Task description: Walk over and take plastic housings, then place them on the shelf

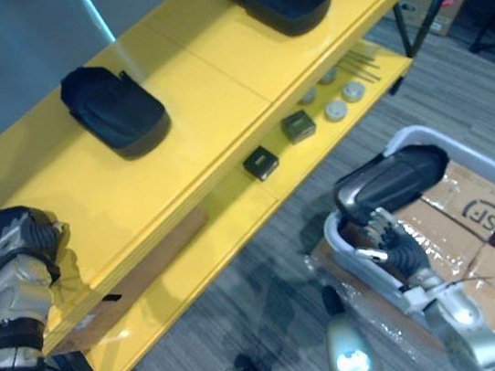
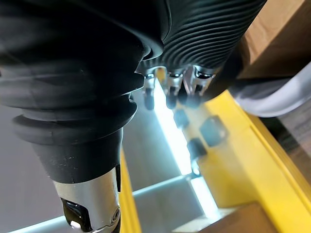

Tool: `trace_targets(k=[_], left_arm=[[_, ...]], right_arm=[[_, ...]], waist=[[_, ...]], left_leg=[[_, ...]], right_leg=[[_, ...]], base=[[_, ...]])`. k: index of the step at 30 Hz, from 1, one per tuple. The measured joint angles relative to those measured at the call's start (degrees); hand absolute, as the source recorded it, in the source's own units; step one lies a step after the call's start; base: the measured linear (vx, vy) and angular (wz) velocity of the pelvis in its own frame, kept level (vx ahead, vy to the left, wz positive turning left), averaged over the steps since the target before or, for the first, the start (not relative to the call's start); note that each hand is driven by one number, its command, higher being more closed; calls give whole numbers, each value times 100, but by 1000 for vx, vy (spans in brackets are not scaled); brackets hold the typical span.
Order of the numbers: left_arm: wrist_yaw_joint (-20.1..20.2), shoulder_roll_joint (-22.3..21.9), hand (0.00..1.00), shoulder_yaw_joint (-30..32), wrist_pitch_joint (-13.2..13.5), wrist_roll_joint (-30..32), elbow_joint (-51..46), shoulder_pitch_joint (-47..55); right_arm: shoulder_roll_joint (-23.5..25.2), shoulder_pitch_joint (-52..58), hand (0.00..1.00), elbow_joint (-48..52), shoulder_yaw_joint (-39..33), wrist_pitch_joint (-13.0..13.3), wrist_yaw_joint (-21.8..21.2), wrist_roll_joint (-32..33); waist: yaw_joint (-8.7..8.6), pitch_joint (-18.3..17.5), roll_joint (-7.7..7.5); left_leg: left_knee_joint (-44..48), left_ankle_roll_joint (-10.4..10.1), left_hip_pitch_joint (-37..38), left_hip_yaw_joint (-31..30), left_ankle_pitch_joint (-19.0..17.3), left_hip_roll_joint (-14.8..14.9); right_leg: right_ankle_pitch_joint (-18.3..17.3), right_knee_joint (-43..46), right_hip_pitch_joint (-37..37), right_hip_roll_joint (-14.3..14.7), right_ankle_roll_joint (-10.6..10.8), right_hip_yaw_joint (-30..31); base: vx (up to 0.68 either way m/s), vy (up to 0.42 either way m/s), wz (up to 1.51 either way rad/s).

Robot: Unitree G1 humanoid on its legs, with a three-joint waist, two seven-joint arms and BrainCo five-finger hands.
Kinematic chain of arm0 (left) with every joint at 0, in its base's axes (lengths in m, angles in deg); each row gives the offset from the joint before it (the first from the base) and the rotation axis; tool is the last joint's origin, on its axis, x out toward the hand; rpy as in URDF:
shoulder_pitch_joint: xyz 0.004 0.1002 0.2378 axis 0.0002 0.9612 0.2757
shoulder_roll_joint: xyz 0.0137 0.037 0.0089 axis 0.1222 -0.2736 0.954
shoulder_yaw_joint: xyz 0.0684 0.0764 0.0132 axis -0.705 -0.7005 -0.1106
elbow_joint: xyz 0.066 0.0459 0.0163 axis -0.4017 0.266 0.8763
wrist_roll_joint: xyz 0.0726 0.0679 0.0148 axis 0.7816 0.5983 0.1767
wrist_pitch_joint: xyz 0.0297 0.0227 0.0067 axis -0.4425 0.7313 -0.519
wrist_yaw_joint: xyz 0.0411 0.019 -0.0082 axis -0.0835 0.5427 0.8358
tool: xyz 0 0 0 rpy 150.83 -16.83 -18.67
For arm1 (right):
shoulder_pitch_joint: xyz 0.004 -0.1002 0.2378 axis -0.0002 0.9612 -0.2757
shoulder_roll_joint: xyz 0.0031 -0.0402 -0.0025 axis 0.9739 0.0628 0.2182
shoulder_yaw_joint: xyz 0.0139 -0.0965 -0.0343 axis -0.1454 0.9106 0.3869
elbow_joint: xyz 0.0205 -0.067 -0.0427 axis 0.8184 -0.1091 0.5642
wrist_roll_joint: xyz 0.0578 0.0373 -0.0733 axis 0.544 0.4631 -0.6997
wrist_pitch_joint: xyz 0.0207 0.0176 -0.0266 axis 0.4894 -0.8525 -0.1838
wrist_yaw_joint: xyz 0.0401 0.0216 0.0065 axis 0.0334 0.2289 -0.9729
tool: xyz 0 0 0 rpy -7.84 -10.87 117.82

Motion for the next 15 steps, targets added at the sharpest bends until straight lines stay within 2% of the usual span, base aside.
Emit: trace_targets(k=[4, 8, 11, 15], left_arm=[[-27, 1, 100, -16, 463, 250, -18, 15], [-71, 21, 100, -245, 898, 384, -182, 40], [-112, 252, 100, -464, 1245, 532, -402, 146], [-368, 620, 100, -580, 1735, 887, -592, 261]], right_arm=[[0, 68, 0, -1, 1, 0, -3, 5], [-15, 66, 0, -5, 6, 4, -6, 10], [-67, 61, 0, -9, 25, 4, -2, 15], [-190, 70, 0, -39, 136, 4, -2, 50]], waist=[[6, 5, 10], [11, 52, 102], [-1, 78, 153], [-4, 95, 194]], left_leg=[[8, 0, -4, -7, -1, 3], [20, 1, -1, -7, -1, 1], [11, 1, 9, -3, 1, 3], [-20, 2, 101, 17, 1, -6]], right_leg=[[3, -12, 12, -2, 4, -11], [6, -13, 15, -4, 6, -13], [6, -13, 15, 0, 7, -14], [5, -36, 89, -2, 7, -4]], base=[[0, 0, 0], [0, 0, 0], [0, 0, 0], [0, 0, -1]])
